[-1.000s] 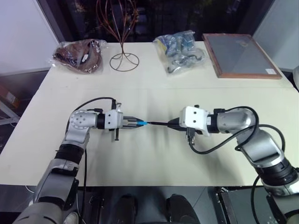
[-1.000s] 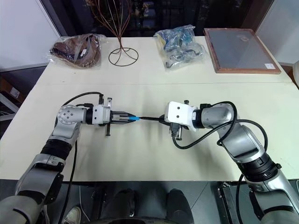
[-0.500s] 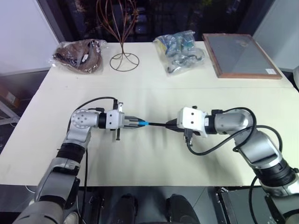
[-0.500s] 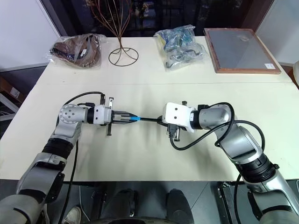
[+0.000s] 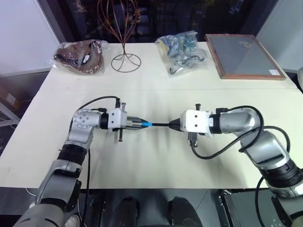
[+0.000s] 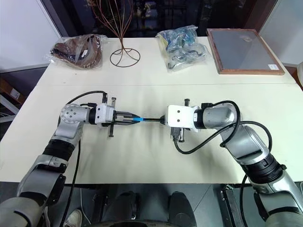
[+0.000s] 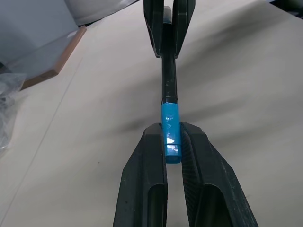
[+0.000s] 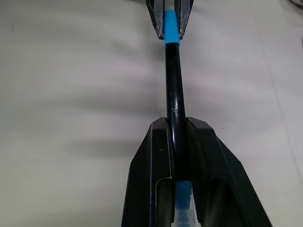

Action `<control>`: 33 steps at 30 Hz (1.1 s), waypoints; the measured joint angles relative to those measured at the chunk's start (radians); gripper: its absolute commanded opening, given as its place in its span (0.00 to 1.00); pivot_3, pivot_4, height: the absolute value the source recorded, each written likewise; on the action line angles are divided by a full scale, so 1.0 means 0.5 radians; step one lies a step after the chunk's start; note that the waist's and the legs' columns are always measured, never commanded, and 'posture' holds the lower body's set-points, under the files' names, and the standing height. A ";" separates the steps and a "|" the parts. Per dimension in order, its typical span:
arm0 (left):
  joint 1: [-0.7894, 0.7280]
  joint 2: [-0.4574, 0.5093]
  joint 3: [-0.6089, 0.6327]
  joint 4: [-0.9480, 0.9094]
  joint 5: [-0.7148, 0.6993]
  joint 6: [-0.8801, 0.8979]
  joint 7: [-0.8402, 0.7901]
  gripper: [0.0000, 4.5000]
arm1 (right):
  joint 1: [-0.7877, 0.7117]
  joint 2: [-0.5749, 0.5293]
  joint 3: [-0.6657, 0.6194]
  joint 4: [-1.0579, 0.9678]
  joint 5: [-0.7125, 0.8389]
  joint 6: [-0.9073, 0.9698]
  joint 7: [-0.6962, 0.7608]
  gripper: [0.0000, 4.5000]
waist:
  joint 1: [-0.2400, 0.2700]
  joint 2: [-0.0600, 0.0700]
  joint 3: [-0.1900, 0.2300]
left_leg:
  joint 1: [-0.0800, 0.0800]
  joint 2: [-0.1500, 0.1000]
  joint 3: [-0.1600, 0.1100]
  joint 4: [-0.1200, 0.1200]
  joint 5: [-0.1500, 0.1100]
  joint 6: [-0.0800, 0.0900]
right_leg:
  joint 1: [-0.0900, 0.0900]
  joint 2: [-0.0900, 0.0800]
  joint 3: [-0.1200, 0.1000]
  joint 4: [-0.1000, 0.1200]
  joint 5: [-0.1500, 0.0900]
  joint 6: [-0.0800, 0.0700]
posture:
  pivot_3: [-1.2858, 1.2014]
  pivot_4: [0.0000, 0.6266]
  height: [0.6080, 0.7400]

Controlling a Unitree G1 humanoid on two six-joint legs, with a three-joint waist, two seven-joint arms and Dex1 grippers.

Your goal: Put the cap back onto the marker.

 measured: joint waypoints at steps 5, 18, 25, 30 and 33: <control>0.031 0.005 0.001 -0.037 -0.007 -0.009 -0.023 0.00 | 0.000 -0.003 0.001 0.000 -0.014 -0.050 0.043 0.02 | 0.000 0.000 0.000 | 0.000 0.000 0.000 0.000 0.000 0.000 | 0.000 0.000 0.000 0.000 0.000 0.000 | 0.52 0.24 1.00; 0.075 -0.019 0.036 -0.159 -0.013 0.119 0.020 0.00 | -0.013 0.038 -0.006 0.000 -0.054 -0.075 0.049 0.02 | 0.000 0.000 0.000 | 0.000 0.000 0.000 0.000 0.000 0.000 | 0.000 0.000 0.000 0.000 0.000 0.000 | 0.52 0.24 1.00; 0.109 -0.021 0.051 -0.204 -0.013 0.138 0.036 0.00 | -0.011 0.046 -0.010 0.000 -0.055 -0.075 0.054 0.02 | 0.001 0.000 0.000 | 0.000 0.000 0.000 0.000 0.000 0.000 | 0.000 0.000 0.000 0.000 0.000 0.000 | 0.52 0.24 1.00; 0.113 -0.018 0.052 -0.205 -0.011 0.124 0.036 0.00 | -0.010 0.054 -0.010 0.000 -0.055 -0.070 0.058 0.02 | 0.001 0.000 0.000 | 0.000 0.000 0.001 0.000 0.000 0.000 | 0.000 0.000 0.000 0.000 0.000 0.000 | 0.52 0.24 1.00; 0.119 -0.011 0.052 -0.205 -0.009 0.091 0.036 0.00 | -0.009 0.059 -0.010 0.000 -0.053 -0.063 0.063 0.02 | 0.000 0.000 0.000 | 0.000 0.000 0.001 0.000 0.000 0.000 | 0.000 0.000 0.000 0.000 0.000 0.000 | 0.52 0.24 1.00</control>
